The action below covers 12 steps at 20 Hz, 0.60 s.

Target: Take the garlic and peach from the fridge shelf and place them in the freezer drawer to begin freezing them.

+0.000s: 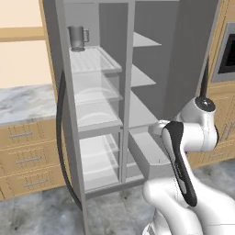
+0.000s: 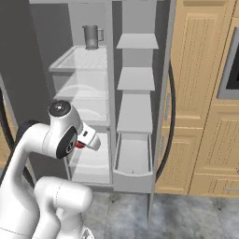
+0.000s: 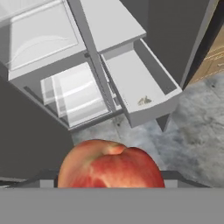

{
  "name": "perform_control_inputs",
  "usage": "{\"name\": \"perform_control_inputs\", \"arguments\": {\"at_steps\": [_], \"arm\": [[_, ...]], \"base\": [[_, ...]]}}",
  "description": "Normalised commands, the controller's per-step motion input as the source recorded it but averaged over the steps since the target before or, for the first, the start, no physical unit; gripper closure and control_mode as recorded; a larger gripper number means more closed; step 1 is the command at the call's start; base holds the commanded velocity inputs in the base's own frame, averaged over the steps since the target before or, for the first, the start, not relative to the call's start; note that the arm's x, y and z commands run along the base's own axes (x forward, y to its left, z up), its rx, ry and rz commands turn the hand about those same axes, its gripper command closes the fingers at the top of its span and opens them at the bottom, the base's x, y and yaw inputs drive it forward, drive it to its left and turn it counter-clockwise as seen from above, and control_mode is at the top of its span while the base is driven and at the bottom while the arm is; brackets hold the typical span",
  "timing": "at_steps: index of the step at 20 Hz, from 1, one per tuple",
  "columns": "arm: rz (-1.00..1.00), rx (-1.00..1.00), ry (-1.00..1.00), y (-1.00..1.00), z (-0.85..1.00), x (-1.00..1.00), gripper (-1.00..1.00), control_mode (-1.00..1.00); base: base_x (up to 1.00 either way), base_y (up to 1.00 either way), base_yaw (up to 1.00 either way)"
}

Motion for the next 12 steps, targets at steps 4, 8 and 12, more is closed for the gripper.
{"name": "perform_control_inputs", "arguments": {"at_steps": [4,8,12], "arm": [[0.0,0.0,0.0,0.0,0.0,0.0,1.0,1.0],[0.0,0.0,0.0,0.0,0.0,0.0,1.0,1.0],[0.0,0.0,0.0,0.0,0.0,0.0,1.0,1.0]], "base": [[0.56,0.0,-0.15],[0.16,0.0,-0.14],[0.17,0.0,-0.13]]}}
